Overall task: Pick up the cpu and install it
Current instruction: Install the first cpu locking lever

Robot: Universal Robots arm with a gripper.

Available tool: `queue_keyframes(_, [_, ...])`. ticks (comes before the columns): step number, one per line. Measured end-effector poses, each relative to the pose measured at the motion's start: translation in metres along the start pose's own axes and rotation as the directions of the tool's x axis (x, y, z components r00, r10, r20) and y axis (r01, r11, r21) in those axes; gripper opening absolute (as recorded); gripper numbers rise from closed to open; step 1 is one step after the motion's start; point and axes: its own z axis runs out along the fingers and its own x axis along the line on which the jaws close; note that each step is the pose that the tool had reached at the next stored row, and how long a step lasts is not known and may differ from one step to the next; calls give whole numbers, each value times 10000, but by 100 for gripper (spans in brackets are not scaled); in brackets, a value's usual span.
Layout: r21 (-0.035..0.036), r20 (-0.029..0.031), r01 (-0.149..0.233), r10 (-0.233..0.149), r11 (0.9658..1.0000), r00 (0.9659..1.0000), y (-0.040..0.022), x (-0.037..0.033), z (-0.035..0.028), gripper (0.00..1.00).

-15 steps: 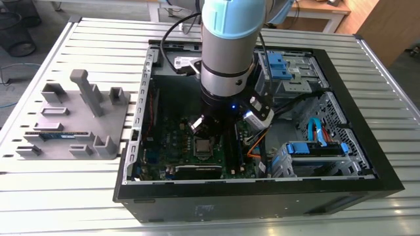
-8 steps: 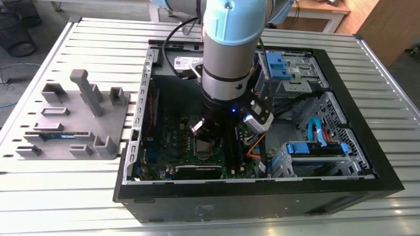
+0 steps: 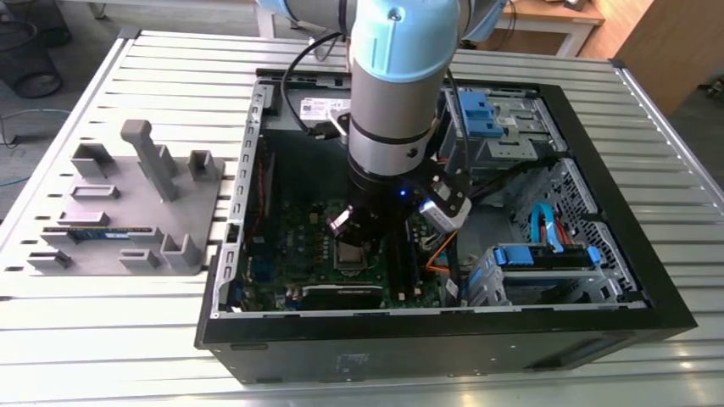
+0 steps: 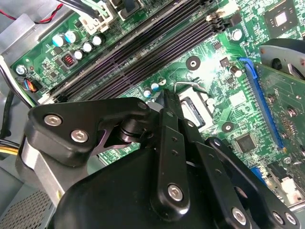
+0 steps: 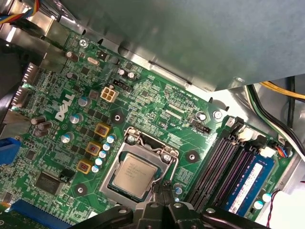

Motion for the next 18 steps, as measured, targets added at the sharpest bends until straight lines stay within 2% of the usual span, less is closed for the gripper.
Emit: queue_keyframes(18, [-2,2,-7,7,10000,10000,0,0,6,11])
